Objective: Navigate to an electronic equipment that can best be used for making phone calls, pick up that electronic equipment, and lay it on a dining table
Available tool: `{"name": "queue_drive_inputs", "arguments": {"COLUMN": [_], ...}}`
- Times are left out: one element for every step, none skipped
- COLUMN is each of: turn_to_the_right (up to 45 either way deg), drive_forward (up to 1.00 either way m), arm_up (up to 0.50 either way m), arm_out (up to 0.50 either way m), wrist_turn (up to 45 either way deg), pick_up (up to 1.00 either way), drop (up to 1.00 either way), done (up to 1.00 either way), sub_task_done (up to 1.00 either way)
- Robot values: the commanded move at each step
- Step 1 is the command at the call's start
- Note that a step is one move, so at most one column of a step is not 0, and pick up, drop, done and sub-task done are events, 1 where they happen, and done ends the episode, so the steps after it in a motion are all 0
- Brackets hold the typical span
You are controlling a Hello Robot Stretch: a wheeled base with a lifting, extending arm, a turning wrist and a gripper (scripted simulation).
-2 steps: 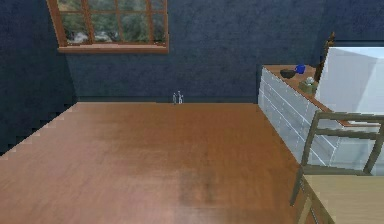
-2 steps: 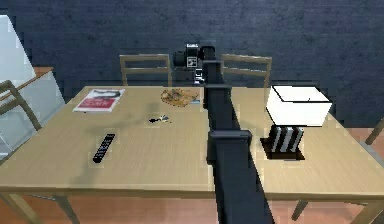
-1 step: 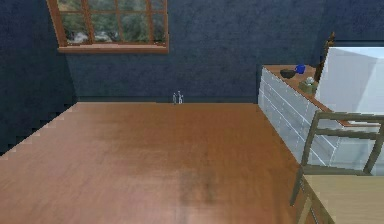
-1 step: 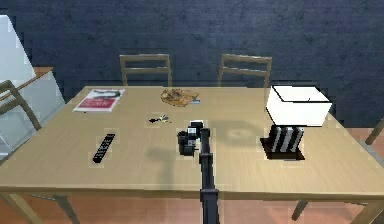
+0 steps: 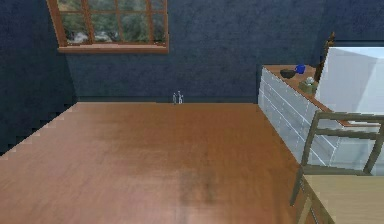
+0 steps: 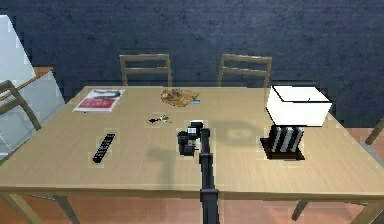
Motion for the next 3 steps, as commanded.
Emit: {"name": "queue_drive_inputs", "arguments": {"turn_to_the_right": [0.0, 0.0, 0.0], "drive_forward": [0.0, 0.0, 0.0], "arm_up": [0.1, 0.0, 0.0], "arm_out": [0.0, -0.08, 0.0], "wrist_turn": [0.0, 0.0, 0.0], "pick_up": [0.0, 0.0, 0.0], "drop": [0.0, 0.0, 0.0], "done": [0.0, 0.0, 1.0], "sub_task_done": [0.0, 0.0, 0.0]}}
